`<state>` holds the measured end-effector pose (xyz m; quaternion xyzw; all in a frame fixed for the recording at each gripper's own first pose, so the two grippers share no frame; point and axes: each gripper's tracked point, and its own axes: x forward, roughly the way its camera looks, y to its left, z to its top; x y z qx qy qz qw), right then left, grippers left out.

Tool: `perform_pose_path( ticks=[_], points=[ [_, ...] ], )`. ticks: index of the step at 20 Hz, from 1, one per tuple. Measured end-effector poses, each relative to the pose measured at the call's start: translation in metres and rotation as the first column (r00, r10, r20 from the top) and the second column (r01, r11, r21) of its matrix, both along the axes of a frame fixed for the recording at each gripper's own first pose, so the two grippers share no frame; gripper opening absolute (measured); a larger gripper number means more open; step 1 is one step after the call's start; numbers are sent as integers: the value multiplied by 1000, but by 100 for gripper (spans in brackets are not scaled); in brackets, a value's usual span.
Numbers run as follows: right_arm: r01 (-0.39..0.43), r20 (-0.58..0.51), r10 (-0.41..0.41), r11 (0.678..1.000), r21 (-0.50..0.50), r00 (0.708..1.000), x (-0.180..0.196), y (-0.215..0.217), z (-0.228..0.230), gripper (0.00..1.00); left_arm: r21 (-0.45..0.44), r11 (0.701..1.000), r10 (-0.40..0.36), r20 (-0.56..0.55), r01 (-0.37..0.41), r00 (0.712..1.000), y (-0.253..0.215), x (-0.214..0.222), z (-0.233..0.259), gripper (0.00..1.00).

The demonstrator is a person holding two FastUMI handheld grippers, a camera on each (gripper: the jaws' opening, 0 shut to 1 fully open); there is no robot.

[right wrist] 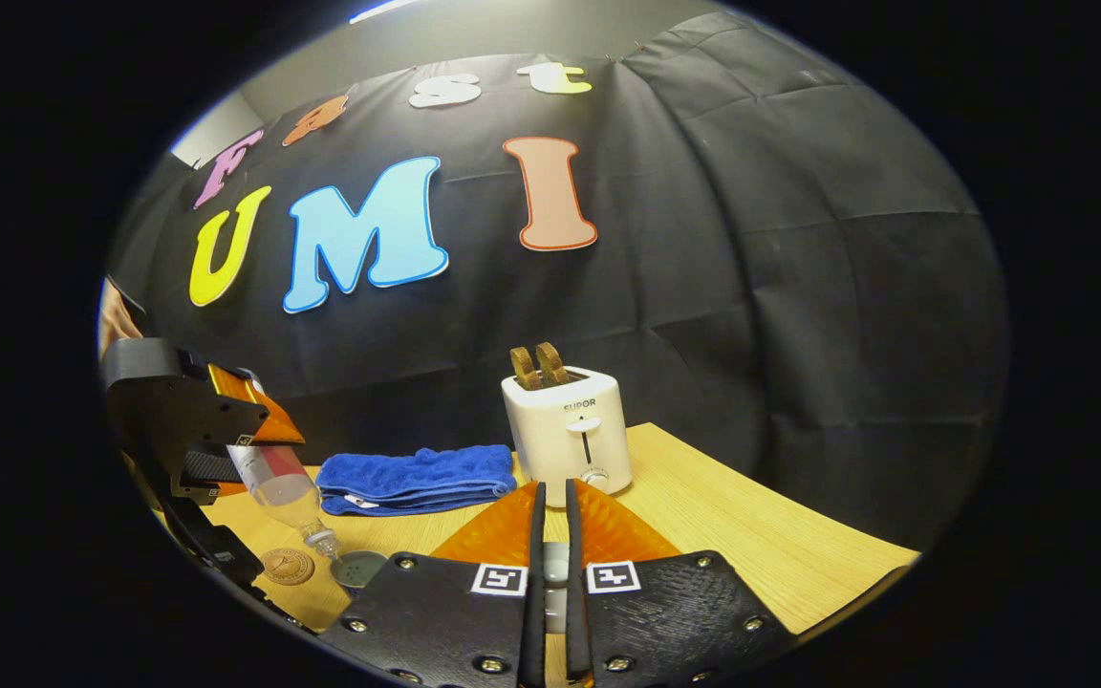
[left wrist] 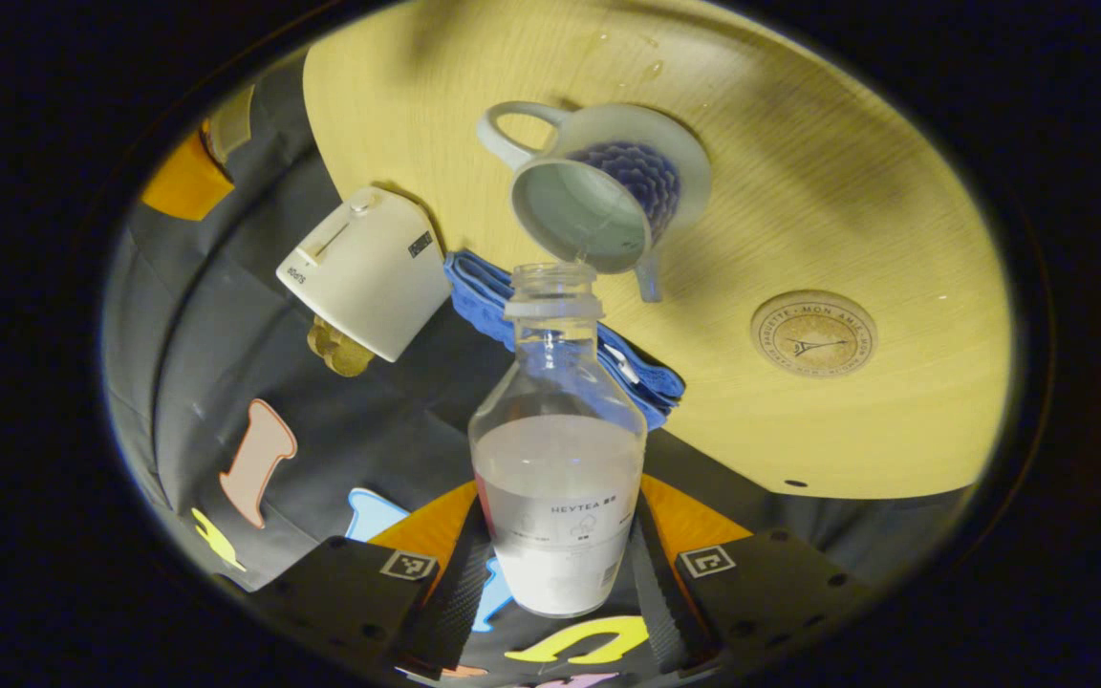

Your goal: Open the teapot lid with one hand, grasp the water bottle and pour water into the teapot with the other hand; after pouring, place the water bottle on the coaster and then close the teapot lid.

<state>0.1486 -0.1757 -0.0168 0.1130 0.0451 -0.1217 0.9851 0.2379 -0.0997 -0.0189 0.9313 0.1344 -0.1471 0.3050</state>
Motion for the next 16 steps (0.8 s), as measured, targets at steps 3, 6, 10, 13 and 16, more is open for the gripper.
perform_pose_path(
  ticks=[3, 6, 10, 13, 16],
  points=[
    [3, -5, -3, 1000, 2, 1000, 1, -1, -1, 8, -84, 996, 4, -18, -5, 1000, 3, 0, -5, 82],
    [14, -6, -14, 1000, -3, 1000, 2, -1, -1, 8, -210, 977, 20, -45, -29, 999, 9, 0, -14, 84],
    [19, -13, -19, 1000, -8, 1000, 2, -1, -4, 8, -396, 910, 89, -112, -126, 990, 32, -8, -29, 83],
    [15, -17, -16, 1000, -16, 1000, 4, 2, -5, 8, -547, 822, 107, -122, -157, 987, 44, 0, -37, 83],
    [5, -26, -6, 999, -33, 1000, 5, 6, -7, 8, -732, 652, 137, -143, -198, 980, 44, 2, -53, 84]
  ],
)
